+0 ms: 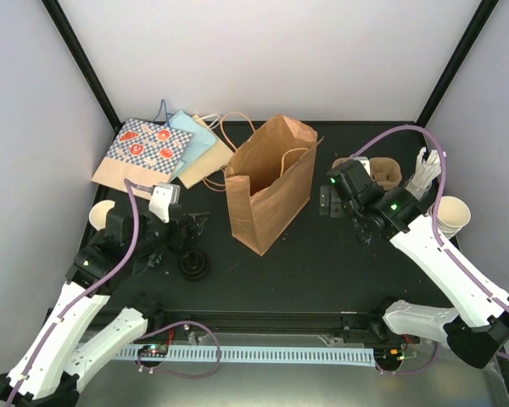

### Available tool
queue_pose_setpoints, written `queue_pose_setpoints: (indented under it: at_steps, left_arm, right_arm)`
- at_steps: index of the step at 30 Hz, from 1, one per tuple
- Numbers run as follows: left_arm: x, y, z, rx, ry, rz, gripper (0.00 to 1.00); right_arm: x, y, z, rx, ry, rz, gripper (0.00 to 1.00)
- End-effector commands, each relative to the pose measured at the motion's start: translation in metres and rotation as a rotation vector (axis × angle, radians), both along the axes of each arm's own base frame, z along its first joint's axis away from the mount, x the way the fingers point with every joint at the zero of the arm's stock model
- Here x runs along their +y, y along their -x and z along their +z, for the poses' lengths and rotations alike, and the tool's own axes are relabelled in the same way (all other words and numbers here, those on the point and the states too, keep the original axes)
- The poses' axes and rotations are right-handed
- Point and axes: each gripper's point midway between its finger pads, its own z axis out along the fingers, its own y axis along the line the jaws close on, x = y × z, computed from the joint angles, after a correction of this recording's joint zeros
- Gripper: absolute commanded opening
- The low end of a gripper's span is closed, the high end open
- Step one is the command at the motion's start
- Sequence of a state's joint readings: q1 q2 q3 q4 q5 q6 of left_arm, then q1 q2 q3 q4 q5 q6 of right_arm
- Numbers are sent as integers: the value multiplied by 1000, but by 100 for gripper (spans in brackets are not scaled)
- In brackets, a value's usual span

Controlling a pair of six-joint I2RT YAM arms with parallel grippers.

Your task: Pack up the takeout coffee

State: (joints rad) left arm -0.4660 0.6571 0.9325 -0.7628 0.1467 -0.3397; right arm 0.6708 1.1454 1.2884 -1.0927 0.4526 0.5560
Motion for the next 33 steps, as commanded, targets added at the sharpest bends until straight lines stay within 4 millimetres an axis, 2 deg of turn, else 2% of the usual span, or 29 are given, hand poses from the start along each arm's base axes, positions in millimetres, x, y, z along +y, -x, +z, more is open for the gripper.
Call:
queue_pose_setpoints:
  at_steps: [1,6,10,17,24,28,33]
  left_arm:
    - [4,-2,-8,-27,-8,17,99]
    - [8,-1,-27,-20,-30,27,99]
    - [10,0,-42,-17,-45,30,99]
    - [8,1,-47,-18,-57,10,99]
    - [6,1,-52,-12,-62,-4,99]
    - [2,1,-53,-12,-59,-23,99]
    - [-2,2,-55,-1,-57,-47,99]
  right_arm:
    - [-10,-3,1,3,8,-57,100]
    - [-28,-15,4,34,62,-144,100]
    - [-56,-23,14,37,77,-234,100]
    - [-124,-23,29,46,27,-423,88]
    - [-195,-7,46,18,-20,-695,79]
    - [-223,2,43,36,-46,-818,69]
    - [-236,5,24,112,-54,-888,59]
